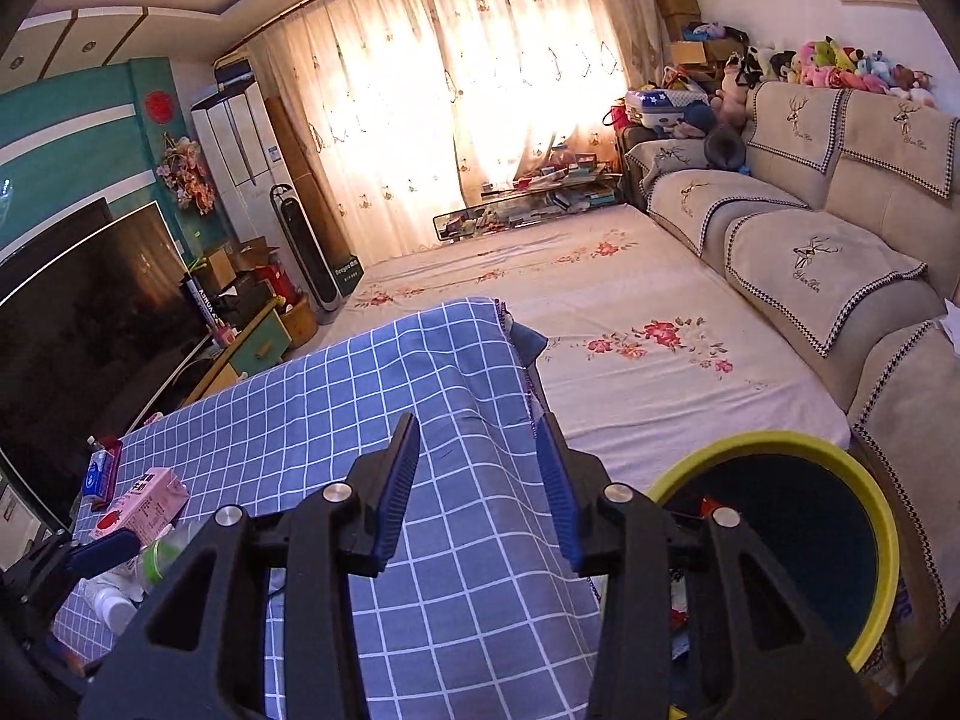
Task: Collect trash
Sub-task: 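Grasp the white squeeze tube with the left gripper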
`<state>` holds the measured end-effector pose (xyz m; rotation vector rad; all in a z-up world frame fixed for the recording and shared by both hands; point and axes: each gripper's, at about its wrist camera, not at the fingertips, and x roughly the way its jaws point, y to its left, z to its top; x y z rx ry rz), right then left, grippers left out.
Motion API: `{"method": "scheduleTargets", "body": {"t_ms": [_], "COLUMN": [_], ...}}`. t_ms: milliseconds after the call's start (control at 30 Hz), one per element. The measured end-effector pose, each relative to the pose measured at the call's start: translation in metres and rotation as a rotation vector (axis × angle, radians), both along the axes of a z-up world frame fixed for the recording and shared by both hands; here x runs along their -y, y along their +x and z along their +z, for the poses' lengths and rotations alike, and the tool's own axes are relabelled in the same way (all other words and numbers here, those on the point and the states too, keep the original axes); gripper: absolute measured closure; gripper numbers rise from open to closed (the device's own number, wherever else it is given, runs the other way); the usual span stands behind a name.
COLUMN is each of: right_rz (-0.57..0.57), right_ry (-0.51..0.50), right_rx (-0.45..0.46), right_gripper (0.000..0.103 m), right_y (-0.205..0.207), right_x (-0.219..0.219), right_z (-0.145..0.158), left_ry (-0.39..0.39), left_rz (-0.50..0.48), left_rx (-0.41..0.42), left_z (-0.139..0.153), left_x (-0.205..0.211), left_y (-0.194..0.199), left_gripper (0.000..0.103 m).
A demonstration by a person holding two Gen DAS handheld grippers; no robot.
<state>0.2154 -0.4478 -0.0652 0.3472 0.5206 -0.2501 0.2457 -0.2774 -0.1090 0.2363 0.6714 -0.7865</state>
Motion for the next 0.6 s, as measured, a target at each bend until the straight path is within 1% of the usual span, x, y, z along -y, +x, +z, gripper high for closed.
{"method": "scheduleTargets", "body": {"t_ms": [67, 200, 233, 400, 533, 600], "right_rz": [-0.011, -0.015, -0.014, -0.012, -0.007, -0.004], "right_ry": [0.005, 0.021, 0.02, 0.027, 0.031, 0.032], "right_rx": [0.004, 0.013, 0.012, 0.019, 0.018, 0.021], "right_gripper": [0.063, 0.062, 0.062, 0.061, 0.059, 0.059], "right_y": [-0.002, -0.004, -0.004, -0.008, -0.007, -0.007], "right_x": [0.002, 0.007, 0.007, 0.01, 0.009, 0.008], "right_z": [0.001, -0.001, -0.001, 0.001, 0.001, 0.002], "left_ry": [0.016, 0.091, 0.113, 0.196, 0.241, 0.259], "left_rz": [-0.013, -0.021, -0.016, 0.001, -0.002, -0.002], "left_rx": [-0.03, -0.088, -0.096, -0.116, -0.114, -0.122], "left_z": [-0.005, -0.022, -0.026, -0.044, -0.052, -0.056], "left_x": [0.009, 0.025, 0.028, 0.032, 0.037, 0.039], "left_y": [0.011, 0.035, 0.039, 0.05, 0.056, 0.058], "left_gripper": [0.024, 0.031, 0.032, 0.036, 0.037, 0.04]}}
